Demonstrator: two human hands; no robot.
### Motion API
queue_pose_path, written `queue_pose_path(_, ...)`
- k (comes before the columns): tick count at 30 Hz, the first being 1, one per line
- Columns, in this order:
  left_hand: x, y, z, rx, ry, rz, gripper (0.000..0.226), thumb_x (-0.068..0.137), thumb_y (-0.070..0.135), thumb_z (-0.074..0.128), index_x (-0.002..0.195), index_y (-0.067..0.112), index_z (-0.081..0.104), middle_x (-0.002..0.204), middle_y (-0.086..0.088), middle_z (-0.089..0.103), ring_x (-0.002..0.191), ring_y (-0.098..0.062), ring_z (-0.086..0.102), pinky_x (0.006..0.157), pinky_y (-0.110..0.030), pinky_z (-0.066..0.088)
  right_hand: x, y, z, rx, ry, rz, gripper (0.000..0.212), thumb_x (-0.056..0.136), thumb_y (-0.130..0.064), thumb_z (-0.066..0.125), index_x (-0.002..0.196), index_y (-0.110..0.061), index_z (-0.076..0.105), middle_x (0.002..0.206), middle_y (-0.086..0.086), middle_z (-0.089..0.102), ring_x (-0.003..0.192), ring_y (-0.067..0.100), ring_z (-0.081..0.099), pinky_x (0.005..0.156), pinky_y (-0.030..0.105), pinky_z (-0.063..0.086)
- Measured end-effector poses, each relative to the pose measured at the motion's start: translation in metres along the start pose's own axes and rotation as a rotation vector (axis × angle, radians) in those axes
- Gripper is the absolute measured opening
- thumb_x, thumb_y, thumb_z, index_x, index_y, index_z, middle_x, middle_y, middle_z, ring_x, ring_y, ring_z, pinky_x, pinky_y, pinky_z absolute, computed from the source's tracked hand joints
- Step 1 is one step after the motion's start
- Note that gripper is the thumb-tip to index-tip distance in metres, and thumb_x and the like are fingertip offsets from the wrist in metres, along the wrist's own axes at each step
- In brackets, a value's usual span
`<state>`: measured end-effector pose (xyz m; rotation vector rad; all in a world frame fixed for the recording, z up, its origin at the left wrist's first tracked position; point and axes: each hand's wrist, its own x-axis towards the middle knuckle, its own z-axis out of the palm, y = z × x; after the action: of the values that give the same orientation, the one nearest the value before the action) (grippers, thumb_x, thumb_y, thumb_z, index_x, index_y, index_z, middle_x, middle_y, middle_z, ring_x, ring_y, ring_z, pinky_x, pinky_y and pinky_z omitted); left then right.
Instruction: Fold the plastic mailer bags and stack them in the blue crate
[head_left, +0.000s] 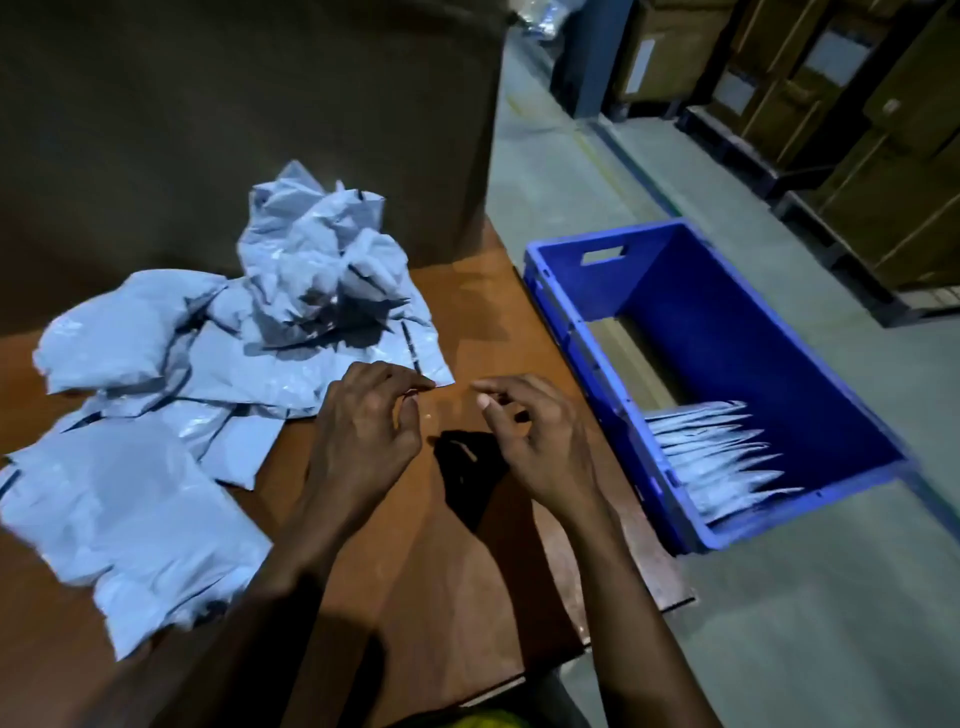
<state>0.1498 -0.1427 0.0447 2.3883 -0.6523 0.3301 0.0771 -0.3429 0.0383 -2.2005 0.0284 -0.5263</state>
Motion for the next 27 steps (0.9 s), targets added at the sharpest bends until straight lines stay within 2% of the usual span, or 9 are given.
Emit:
queue_pose_path(5,-0.013,-0.073,-0.003,0.288,-0.020,-0.082,0.041,0.077,0.006,0.071,0.116,0.020,0.073,0.118,-0.006,0.068,0.115,-0.034,0.055,0.091,-0.049,0.043,0.022,-0.009,0.080,-0.166,-0.045,-0.044,0.026,0.095,-0.022,0.070,0.121,-0.025,0.074,0.116,-0.004,0.066,0.113,0.020,0.061,0.085,0.041,0.055)
queue_pose_path(9,-0.004,-0.108,0.008,0.430,-0.109,-0.026,0.050,0.068,0.005,0.075,0.117,0.016,0.072,0.121,-0.009,0.068,0.120,-0.036,0.054,0.100,-0.052,0.034,0.052,0.006,0.129,-0.277,-0.087,0.035,0.046,0.088,-0.031,0.061,0.134,-0.029,0.067,0.137,0.006,0.057,0.124,0.033,0.052,0.098,0.052,0.050)
queue_pose_path(11,0.001,-0.115,0.011,0.455,-0.133,-0.017,0.050,0.068,0.005,0.075,0.117,0.015,0.072,0.120,-0.010,0.068,0.122,-0.036,0.053,0.104,-0.054,0.032,0.063,0.011,0.145,-0.364,-0.161,0.126,0.057,0.084,-0.025,0.071,0.140,-0.036,0.062,0.150,0.010,0.046,0.129,0.039,0.047,0.105,0.055,0.044)
queue_pose_path(13,0.001,-0.119,0.015,0.474,-0.132,-0.013,0.049,0.070,0.007,0.074,0.118,0.015,0.072,0.120,-0.010,0.068,0.124,-0.035,0.052,0.109,-0.057,0.029,0.068,0.017,0.155,-0.420,-0.202,0.170,0.062,0.081,-0.021,0.078,0.138,-0.040,0.062,0.155,0.008,0.042,0.129,0.039,0.048,0.107,0.053,0.042)
queue_pose_path(16,0.001,-0.121,0.018,0.505,-0.086,0.015,0.047,0.071,0.007,0.074,0.118,0.015,0.072,0.119,-0.009,0.069,0.125,-0.034,0.052,0.113,-0.057,0.025,0.070,0.023,0.155,-0.387,-0.145,0.132,0.046,0.082,-0.019,0.078,0.123,-0.037,0.072,0.146,0.006,0.051,0.121,0.037,0.053,0.100,0.049,0.047)
queue_pose_path(19,0.002,-0.119,0.021,0.497,0.002,0.087,0.048,0.069,-0.003,0.071,0.114,0.013,0.074,0.112,-0.010,0.071,0.117,-0.037,0.057,0.111,-0.059,0.029,0.063,0.024,0.143,-0.350,-0.080,0.064,0.024,0.090,-0.027,0.066,0.111,-0.031,0.077,0.132,0.004,0.059,0.110,0.035,0.058,0.090,0.046,0.051)
queue_pose_path(21,0.003,-0.113,0.024,0.451,0.070,0.142,0.046,0.071,-0.004,0.069,0.113,0.013,0.074,0.107,-0.008,0.071,0.112,-0.035,0.060,0.110,-0.058,0.032,0.060,0.026,0.127,-0.332,-0.028,0.033,0.028,0.091,-0.032,0.058,0.109,-0.030,0.078,0.126,0.001,0.063,0.107,0.034,0.062,0.088,0.046,0.052)
queue_pose_path(25,0.001,-0.078,0.031,0.246,0.178,0.237,0.033,0.084,0.002,0.061,0.111,0.013,0.076,0.103,-0.009,0.072,0.105,-0.034,0.062,0.102,-0.050,0.040,0.038,0.039,0.075,-0.317,0.097,0.008,0.027,0.091,-0.020,0.070,0.114,-0.032,0.077,0.127,-0.003,0.064,0.111,0.029,0.064,0.088,0.048,0.054)
queue_pose_path(27,-0.004,-0.054,0.037,0.145,0.204,0.286,0.031,0.084,0.001,0.061,0.108,0.013,0.076,0.101,-0.007,0.072,0.103,-0.033,0.063,0.096,-0.048,0.043,0.018,0.042,0.046,-0.305,0.136,0.050,0.028,0.093,-0.016,0.072,0.116,-0.032,0.077,0.129,-0.005,0.063,0.117,0.023,0.062,0.089,0.044,0.055)
